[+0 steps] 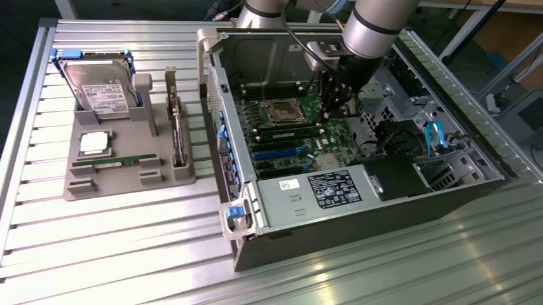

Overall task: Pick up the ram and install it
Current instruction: 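Press down the ram until it locks into place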

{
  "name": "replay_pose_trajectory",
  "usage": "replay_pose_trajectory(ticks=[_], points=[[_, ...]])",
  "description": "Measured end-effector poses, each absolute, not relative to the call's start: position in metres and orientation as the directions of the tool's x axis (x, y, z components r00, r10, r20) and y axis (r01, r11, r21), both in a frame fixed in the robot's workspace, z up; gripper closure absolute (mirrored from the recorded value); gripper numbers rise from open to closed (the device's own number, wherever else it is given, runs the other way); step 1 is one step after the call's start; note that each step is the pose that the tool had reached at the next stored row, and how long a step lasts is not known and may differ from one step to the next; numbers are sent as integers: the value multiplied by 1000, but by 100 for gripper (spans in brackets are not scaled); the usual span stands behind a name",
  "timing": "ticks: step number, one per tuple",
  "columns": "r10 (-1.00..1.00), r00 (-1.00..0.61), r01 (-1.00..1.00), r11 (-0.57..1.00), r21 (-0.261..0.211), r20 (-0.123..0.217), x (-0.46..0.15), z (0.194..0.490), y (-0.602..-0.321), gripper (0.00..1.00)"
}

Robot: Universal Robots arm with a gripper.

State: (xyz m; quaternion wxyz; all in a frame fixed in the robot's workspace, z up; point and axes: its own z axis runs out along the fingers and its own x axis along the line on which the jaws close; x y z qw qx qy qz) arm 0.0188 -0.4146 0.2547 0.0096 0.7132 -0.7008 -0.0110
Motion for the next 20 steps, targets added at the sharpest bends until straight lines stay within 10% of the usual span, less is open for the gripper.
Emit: replay_pose_trajectory(ticks=[20], points=[[-1000, 17, -999, -18, 33, -2, 25, 248, -416, 90]])
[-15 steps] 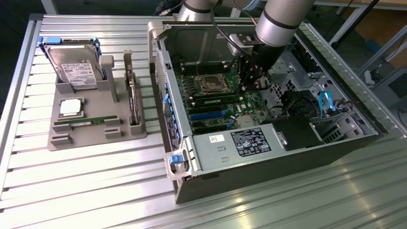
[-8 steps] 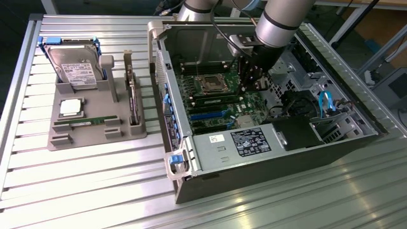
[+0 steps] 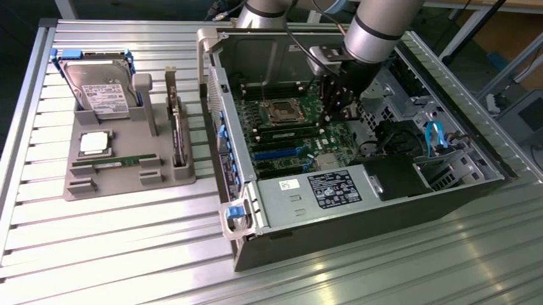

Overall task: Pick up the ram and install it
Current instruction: 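Press down the ram until it locks into place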

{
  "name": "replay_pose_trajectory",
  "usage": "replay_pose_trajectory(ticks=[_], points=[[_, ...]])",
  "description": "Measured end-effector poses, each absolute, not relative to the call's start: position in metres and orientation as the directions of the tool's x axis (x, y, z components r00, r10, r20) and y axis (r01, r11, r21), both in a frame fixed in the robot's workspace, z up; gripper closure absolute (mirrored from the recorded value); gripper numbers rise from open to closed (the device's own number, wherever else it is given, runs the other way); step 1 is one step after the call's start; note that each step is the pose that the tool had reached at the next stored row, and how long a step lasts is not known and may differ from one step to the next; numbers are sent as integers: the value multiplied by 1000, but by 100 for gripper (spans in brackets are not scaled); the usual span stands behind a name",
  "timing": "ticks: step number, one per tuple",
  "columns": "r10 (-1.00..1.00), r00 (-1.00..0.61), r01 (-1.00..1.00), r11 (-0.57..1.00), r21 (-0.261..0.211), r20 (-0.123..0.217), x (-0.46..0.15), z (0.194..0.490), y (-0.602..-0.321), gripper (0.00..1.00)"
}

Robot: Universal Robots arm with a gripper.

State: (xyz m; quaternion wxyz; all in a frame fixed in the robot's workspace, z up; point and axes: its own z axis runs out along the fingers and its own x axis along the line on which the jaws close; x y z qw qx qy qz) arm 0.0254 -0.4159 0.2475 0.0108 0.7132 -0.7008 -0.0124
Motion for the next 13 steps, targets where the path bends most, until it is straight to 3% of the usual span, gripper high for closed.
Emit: replay_pose_trajectory(ticks=[13], points=[[-1000, 17, -999, -18, 33, -2, 27, 239, -416, 90]])
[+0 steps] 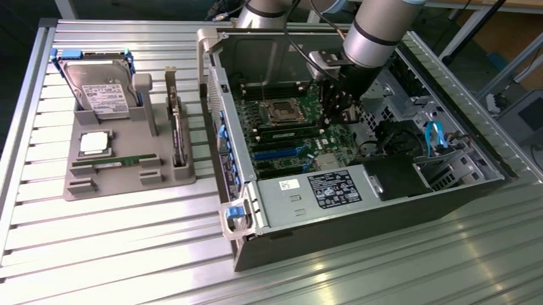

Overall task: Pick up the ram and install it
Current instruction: 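Press down the ram until it locks into place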

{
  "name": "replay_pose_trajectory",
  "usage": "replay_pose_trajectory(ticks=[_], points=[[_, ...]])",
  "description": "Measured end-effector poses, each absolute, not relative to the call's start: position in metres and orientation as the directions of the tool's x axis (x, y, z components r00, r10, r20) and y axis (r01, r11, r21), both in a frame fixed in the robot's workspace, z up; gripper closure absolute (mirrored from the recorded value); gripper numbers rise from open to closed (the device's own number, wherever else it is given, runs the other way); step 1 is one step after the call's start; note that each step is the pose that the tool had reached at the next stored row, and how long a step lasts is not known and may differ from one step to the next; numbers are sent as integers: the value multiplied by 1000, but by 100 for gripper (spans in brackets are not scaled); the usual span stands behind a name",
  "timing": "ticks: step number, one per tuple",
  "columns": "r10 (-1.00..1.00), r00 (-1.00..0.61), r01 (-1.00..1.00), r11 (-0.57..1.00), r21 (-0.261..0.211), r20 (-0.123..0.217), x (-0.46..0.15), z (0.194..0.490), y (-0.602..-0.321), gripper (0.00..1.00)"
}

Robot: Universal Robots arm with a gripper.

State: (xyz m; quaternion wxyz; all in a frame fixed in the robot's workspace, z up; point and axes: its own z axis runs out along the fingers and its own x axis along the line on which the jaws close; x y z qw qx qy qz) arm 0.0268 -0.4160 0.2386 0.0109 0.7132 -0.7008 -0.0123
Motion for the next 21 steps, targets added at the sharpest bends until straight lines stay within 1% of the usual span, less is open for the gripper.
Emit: replay_pose_trajectory(ticks=[10, 21], points=[[-1000, 18, -999, -18, 33, -2, 27, 235, -409, 90], [-1000, 17, -999, -18, 33, -2, 27, 232, -409, 90]])
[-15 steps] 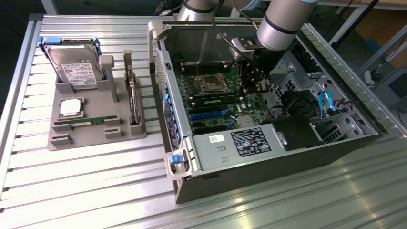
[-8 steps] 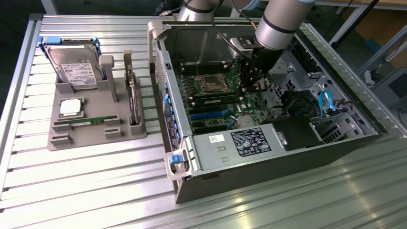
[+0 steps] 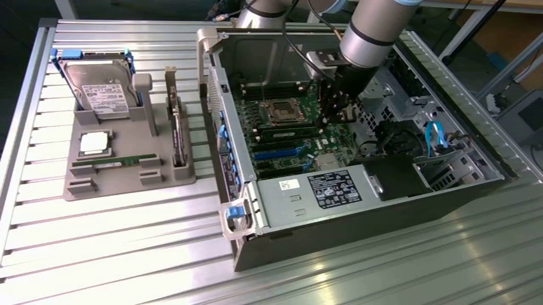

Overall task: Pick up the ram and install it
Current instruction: 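Press down the ram until it locks into place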

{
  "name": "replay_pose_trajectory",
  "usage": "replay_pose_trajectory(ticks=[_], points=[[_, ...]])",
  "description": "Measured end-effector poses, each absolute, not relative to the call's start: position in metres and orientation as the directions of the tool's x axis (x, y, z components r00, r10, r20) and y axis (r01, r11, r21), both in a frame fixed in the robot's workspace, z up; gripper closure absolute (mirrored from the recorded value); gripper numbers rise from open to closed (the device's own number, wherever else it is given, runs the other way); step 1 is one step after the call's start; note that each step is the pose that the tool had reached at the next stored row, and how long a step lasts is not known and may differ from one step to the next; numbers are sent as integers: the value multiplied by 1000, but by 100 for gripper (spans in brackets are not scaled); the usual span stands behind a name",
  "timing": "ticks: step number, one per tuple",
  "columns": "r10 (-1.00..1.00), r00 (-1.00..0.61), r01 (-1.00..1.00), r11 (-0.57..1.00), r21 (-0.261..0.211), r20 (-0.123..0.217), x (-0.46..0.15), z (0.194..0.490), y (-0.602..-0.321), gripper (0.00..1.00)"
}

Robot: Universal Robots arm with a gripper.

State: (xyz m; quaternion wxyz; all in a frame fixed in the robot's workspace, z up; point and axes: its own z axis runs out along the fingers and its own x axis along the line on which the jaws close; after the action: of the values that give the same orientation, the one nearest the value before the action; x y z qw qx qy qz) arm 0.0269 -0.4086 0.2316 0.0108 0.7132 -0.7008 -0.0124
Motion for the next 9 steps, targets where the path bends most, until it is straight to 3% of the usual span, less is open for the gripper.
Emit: replay_pose_trajectory(ticks=[9], points=[[-1000, 17, -999, -17, 33, -3, 27, 233, -409, 90]])
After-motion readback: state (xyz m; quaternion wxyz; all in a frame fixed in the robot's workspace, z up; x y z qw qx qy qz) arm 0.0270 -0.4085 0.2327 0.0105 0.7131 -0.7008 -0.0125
